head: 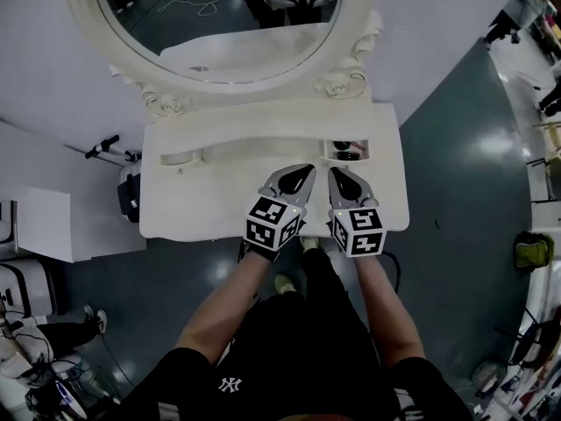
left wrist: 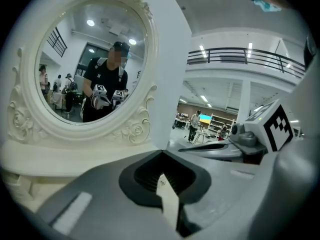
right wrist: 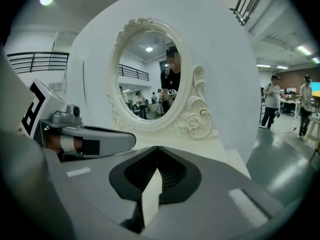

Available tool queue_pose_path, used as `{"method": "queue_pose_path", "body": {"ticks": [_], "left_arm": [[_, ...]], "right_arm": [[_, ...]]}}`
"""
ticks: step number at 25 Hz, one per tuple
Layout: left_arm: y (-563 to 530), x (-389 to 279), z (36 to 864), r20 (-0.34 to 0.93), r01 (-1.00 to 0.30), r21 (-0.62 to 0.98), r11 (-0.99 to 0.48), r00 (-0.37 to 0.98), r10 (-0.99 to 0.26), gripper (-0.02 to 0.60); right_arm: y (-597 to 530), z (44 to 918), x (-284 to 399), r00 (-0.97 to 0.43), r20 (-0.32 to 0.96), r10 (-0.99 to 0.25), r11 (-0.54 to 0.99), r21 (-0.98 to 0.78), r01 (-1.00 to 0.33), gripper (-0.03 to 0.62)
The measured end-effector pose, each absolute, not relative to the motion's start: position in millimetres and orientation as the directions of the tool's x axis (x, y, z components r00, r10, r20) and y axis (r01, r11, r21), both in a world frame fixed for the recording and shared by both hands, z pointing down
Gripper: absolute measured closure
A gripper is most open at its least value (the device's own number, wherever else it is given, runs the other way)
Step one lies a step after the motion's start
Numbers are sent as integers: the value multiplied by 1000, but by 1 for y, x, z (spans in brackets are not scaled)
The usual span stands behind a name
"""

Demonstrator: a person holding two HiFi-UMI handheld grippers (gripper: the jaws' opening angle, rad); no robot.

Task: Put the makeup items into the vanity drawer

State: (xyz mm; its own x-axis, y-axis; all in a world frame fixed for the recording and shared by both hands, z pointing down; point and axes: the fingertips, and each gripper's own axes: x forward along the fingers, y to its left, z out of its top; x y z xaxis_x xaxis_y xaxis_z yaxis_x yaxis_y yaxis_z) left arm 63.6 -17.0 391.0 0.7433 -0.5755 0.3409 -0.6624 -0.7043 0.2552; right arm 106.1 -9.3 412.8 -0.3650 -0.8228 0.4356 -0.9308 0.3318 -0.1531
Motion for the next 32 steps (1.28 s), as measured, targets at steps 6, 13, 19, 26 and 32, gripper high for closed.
{"method": "queue_pose_path", "body": {"ticks": [6,13,19,26,32], "left_arm": [[8,34,359,301,-688,285,-668,725,-619,580],[33,18,321,240,-695,266,-668,719,-652,580],[55,9,305,217,-694,267,-669,719,-660,580],[64,-6,296,196,-699,272,-661,713,-673,580],[71,-8,285,186,-701,268,-660,710,-679,580]], "right_arm": [[13,383,84,-376,404,-834,349,-142,-926,571],[34,355,69,-378,370,-849,358,-123,-925,569],[49,337,57,-390,337,-857,374,-116,-920,569],[58,329,41,-403,325,-855,392,-101,-914,569],[65,319,38,-406,323,-855,399,-91,-912,569]]}}
